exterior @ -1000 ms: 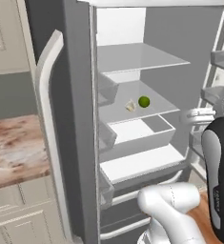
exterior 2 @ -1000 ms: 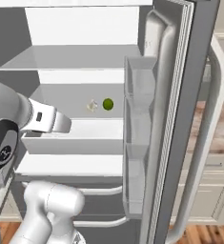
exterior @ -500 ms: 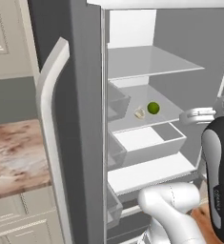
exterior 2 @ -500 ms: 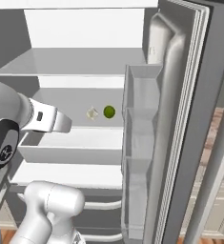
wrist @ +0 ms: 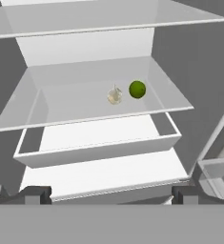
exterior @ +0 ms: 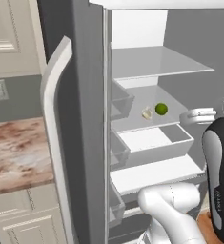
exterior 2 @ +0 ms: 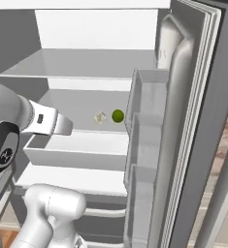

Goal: Retrieve the bottle and the shaker from the cabinet and place them next to the mixing bowl on the counter. Then add garlic from the fridge to the mixing bowl.

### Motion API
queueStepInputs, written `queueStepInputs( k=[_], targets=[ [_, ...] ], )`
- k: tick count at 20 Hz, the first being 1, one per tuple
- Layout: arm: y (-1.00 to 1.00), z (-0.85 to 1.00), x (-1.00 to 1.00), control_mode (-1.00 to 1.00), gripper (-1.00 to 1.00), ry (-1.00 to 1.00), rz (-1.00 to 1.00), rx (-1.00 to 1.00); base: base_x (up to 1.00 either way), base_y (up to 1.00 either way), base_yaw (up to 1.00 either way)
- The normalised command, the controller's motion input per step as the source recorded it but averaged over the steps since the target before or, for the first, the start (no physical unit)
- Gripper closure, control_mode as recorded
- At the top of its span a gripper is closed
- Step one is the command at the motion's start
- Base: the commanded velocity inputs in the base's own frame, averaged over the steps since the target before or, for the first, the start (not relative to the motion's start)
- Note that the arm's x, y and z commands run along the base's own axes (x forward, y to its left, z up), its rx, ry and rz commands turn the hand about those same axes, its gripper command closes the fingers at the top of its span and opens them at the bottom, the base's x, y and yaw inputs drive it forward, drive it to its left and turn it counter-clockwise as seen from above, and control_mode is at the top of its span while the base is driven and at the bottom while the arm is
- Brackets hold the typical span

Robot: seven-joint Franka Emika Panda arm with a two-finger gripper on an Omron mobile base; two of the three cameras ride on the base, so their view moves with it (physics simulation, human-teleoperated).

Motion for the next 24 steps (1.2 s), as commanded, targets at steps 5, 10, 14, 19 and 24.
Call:
queueStepInputs(
  k=[5,10,14,19,24],
  targets=[
    [0.0,0.0,0.0,1.0,-1.0,0.0,0.0,0.0,0.51,0.0,0.21],
    [0.0,0.0,0.0,1.0,-1.0,0.0,0.0,0.0,0.47,0.0,0.17],
    [0.0,0.0,0.0,1.0,-1.0,0.0,0.0,0.0,0.15,0.0,0.14],
    [0.0,0.0,0.0,1.0,-1.0,0.0,0.0,0.0,0.02,0.0,0.02],
    [0.0,0.0,0.0,1.0,-1.0,0.0,0.0,0.0,0.0,0.0,0.0]
  ],
)
